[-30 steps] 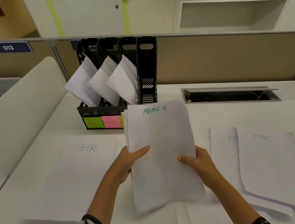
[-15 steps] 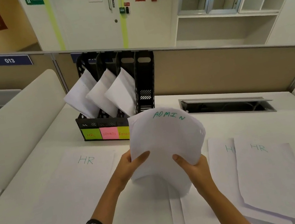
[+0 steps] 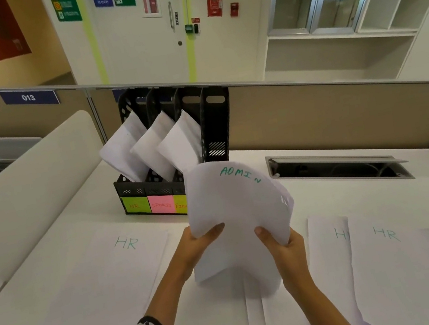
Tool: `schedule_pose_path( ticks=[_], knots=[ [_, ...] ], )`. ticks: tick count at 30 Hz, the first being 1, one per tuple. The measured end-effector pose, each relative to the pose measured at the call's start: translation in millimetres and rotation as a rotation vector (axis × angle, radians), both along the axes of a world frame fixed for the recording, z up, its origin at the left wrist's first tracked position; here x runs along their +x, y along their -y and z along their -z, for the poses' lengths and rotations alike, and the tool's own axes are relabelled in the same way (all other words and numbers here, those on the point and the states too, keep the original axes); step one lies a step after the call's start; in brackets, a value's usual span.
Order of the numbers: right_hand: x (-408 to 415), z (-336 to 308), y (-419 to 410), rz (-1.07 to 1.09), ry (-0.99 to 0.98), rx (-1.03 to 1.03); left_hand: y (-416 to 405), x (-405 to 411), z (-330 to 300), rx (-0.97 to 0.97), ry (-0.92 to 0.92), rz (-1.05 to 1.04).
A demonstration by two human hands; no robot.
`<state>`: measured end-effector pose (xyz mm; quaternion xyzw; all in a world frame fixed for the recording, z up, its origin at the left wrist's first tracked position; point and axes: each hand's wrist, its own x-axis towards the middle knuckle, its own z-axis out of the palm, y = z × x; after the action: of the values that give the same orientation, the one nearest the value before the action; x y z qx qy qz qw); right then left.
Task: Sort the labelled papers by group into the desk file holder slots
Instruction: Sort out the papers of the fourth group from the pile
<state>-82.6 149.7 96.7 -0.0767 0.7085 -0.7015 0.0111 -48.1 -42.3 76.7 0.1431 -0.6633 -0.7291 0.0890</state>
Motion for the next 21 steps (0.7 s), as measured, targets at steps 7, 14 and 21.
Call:
schedule_pose_path(
  ticks=[7, 14, 21],
  knots=[
    [-26.2, -42.2, -17.3, -0.010, -0.161, 0.194, 12.5, -14.9, -5.5, -0.084, 0.002, -0.030],
    [-39.5, -124.4, -15.6, -0.046, -0.392, 0.714, 45.6, -46.0, -36.1, -0.194, -0.015, 0.072],
    [-18.9, -182.4, 14.6, 0.227, -0.653, 0.732, 70.8, -80.7, -49.9, -0.711, -0.194, 0.060]
  ],
)
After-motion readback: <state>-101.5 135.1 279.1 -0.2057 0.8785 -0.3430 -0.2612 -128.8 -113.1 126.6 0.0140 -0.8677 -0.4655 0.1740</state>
